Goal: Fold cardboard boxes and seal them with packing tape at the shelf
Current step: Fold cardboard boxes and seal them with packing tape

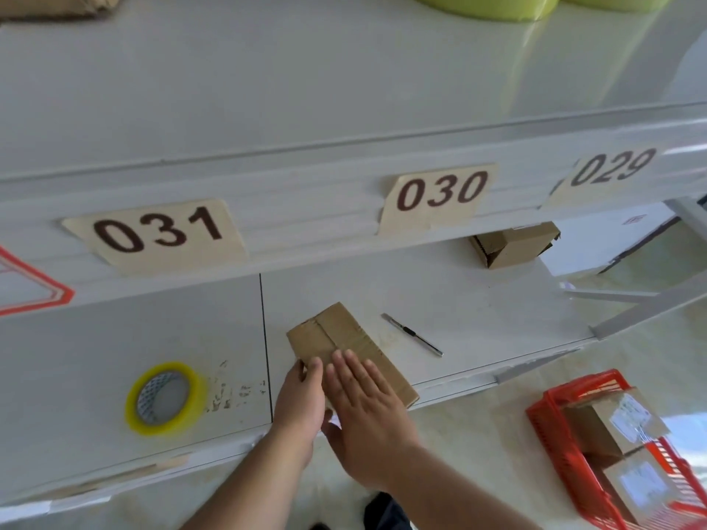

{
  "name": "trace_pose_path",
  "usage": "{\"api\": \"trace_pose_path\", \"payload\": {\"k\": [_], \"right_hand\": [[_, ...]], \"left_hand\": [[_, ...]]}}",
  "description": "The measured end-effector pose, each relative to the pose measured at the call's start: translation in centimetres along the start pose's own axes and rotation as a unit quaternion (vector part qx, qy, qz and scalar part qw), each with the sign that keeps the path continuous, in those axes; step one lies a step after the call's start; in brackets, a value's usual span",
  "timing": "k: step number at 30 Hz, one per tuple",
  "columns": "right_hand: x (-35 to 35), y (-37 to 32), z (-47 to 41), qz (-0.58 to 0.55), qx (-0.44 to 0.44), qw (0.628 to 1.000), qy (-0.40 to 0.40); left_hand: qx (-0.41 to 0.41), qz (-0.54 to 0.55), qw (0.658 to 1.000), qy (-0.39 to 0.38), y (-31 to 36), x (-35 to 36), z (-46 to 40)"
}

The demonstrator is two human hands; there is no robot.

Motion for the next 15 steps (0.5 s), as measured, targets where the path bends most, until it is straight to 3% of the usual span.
{"api": "trace_pose_path", "payload": {"k": [6, 11, 15], "right_hand": [[-1.1, 3.1, -1.8, -0.007, 0.067, 0.997, -0.039], [-1.9, 4.9, -3.2, -0.048, 0.176, 0.982, -0.056], [-3.3, 6.6, -1.6, -0.126, 0.277, 0.952, -0.027]], "left_hand": [[-0.013, 0.016, 1.0, -0.005, 0.0, 0.4, -0.1], [0.022, -0.059, 0.996, 0.057, 1.3, -0.6, -0.7], [0.098, -0.168, 0.979, 0.054, 3.4, -1.9, -1.7]]}}
Point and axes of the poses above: each hand's wrist, its own z-axis away from the middle knuckle, its own x-axis out of the palm, y = z × x, the point moved 4 cm from there along -z, towards the middle knuckle, and after that the axes turned 5 degrees about -x, right-handed, at the moved point
